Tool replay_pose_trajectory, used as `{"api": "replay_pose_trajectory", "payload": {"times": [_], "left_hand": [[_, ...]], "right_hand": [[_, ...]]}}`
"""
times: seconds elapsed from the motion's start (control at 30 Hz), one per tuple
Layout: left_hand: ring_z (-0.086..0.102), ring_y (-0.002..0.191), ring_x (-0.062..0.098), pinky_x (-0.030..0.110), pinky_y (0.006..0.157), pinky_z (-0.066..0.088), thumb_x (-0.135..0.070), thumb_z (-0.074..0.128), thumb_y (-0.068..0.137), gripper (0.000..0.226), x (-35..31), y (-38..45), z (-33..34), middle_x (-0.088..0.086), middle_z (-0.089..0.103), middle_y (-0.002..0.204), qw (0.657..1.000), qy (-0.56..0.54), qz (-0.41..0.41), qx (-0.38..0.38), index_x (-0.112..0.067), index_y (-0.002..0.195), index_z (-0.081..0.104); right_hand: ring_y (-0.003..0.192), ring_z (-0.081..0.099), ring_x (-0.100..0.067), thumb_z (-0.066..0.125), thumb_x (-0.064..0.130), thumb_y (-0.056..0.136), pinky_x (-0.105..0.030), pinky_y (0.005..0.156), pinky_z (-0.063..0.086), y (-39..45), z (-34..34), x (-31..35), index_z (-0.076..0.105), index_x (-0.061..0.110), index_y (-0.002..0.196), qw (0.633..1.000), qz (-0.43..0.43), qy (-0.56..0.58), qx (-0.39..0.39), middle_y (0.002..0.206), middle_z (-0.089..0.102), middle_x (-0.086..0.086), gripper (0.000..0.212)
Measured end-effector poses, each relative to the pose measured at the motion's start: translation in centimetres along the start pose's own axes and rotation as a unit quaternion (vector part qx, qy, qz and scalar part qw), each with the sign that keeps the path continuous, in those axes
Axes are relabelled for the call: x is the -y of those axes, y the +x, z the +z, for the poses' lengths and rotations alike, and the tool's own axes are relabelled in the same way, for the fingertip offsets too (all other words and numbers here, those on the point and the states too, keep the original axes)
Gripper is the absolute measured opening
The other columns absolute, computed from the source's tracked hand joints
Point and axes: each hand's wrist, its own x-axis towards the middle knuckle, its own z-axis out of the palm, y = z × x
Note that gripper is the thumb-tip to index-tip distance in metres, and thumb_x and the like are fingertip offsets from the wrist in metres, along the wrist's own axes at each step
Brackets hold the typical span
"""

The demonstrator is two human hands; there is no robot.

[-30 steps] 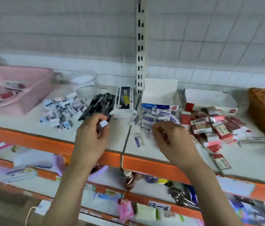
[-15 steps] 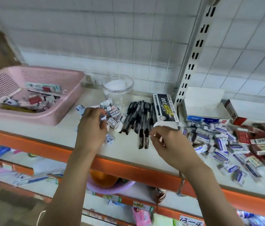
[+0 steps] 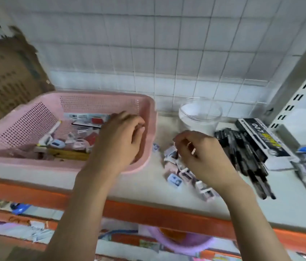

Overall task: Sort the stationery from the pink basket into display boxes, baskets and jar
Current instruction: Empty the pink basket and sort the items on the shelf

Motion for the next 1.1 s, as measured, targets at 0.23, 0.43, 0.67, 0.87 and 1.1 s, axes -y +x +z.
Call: {"api": "replay_pose_trajectory", "payload": {"times": [0.23,0.43,0.67,0.87,1.1], "left_hand": [[0.064,0.088,0.023,0.041,0.076,0.054,-0.013,0.064,0.085,0.018,14.8,-2.5,-5.5,0.004,0.069,0.099,0.994,-0.020,-0.059,0.084,-0.013,0.102,0.067],[0.057,0.107,0.019,0.037,0.092,0.046,-0.030,0.075,0.076,0.047,20.2,-2.5,-6.4,0.002,0.061,0.122,0.970,-0.049,-0.113,0.210,-0.020,0.119,0.060],[0.001,0.145,0.025,0.041,0.116,0.018,-0.023,0.063,0.085,0.086,21.2,-1.3,-5.2,-0.002,-0.002,0.158,0.877,0.072,-0.099,0.464,-0.037,0.148,0.008],[0.015,0.142,0.034,0.043,0.107,0.034,-0.002,0.053,0.086,0.082,20.8,-1.3,-4.6,0.005,-0.008,0.157,0.875,0.098,-0.102,0.462,-0.031,0.149,0.008],[0.027,0.136,0.031,0.044,0.102,0.037,-0.004,0.055,0.087,0.070,20.8,-1.9,-4.7,0.006,0.019,0.149,0.887,0.091,-0.100,0.441,-0.021,0.146,0.020]], "right_hand": [[0.060,0.050,0.011,0.058,0.012,0.088,-0.003,0.059,0.035,5.4,6.7,8.2,0.068,0.015,0.090,1.000,0.008,-0.005,-0.028,0.070,0.054,0.021,0.010],[0.115,0.050,-0.021,0.065,0.032,0.086,-0.027,0.092,0.040,8.4,9.9,10.2,0.052,0.020,0.127,0.969,0.037,-0.104,0.221,0.122,0.052,-0.002,0.045],[0.136,-0.033,-0.022,0.070,0.047,0.079,-0.051,0.113,-0.006,11.6,13.9,11.3,-0.016,0.048,0.142,0.855,0.051,-0.245,0.454,0.149,-0.037,0.008,0.107],[0.144,0.009,-0.026,0.068,0.039,0.081,-0.050,0.112,0.027,12.6,15.1,10.0,0.004,0.054,0.139,0.862,0.022,-0.245,0.444,0.156,0.001,0.008,0.087],[0.120,0.041,-0.024,0.066,0.034,0.082,-0.034,0.086,0.045,13.4,15.1,9.5,0.015,0.038,0.139,0.869,0.012,-0.256,0.422,0.143,0.024,0.002,0.076]]}}
